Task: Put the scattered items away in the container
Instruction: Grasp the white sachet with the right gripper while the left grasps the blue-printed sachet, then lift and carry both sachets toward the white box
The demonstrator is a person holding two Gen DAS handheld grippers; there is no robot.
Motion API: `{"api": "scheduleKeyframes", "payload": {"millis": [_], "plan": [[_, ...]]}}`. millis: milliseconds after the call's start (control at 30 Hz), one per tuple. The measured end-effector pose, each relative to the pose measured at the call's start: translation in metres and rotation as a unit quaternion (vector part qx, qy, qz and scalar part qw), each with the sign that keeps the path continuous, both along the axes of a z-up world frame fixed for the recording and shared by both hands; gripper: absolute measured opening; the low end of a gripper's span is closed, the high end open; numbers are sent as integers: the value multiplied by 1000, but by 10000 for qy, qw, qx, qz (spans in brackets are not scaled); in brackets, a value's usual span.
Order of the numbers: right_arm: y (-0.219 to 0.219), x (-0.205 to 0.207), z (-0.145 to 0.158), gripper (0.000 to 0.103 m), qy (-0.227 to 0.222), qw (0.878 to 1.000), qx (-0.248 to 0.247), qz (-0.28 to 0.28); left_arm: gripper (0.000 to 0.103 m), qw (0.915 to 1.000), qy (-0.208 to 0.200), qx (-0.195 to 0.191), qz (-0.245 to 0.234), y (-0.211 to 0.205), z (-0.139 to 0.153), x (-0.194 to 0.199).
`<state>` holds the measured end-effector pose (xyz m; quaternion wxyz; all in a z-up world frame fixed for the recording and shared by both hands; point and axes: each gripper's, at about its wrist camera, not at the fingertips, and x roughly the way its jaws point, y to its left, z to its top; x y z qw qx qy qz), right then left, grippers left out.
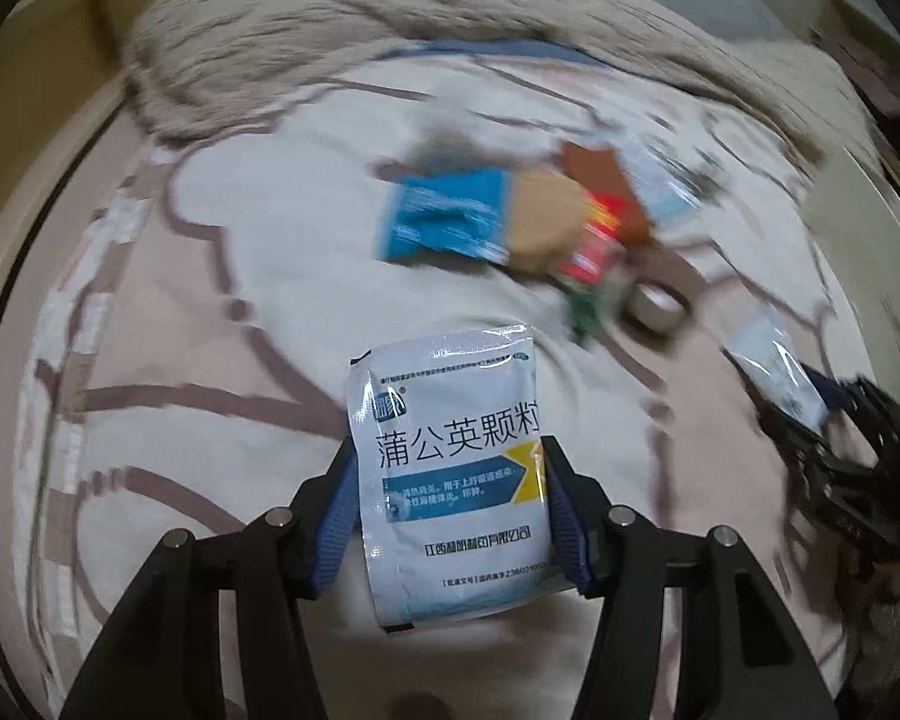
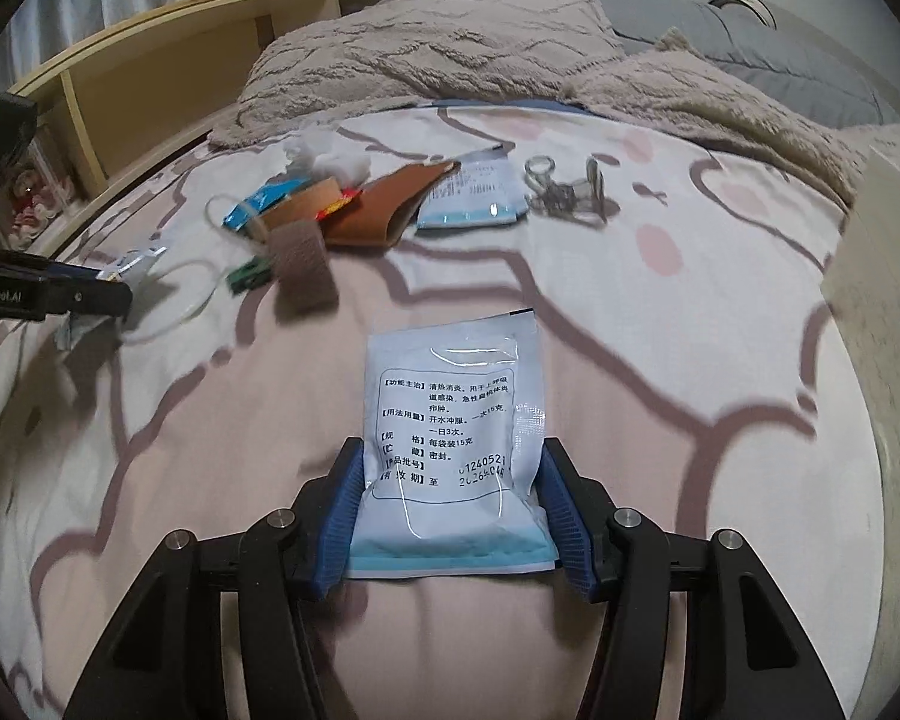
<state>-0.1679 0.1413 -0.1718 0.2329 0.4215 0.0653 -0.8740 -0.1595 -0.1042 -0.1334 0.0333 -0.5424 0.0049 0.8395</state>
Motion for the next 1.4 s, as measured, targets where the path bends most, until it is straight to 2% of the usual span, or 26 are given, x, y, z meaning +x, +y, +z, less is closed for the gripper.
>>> {"api": "scheduleKeyframes", "payload": {"millis": [167, 367, 533, 700, 833, 900, 967, 1067, 1233, 1400], "plan": [[17, 30, 0, 58, -141, 9999, -79, -23, 56, 9971, -66, -9, -764, 44, -4, 17], [36, 61, 0, 58, -333, 9991, -241, -48, 56, 9873, -67, 8, -1587, 92, -3, 38], [43, 91, 0, 58, -298, 9993, -227, 20, 56, 9793, -206, -218, -2001, 114, -14, 48], [51, 108, 0, 58, -241, 9990, -368, 21, 58, 9780, -273, -296, -2046, 115, -27, 52], [50, 106, -1, 62, -253, 9988, -413, 38, 62, 9833, -284, -76, -1796, 109, -30, 51], [49, 107, -1, 66, -239, 9988, -411, 81, 69, 9855, -299, 84, -1670, 108, -32, 51], [48, 107, -1, 70, -259, 9986, -430, 139, 82, 9866, -322, 206, -1583, 109, -33, 51], [47, 106, -2, 73, -285, 9984, -464, 175, 94, 9867, -332, 144, -1583, 116, -37, 55], [45, 103, -3, 83, -377, 9973, -571, 270, 101, 9896, -186, 112, -1422, 120, -40, 58], [42, 101, -3, 83, -323, 9981, -496, 168, 103, 9913, -161, 82, -1303, 120, -43, 59]]}}
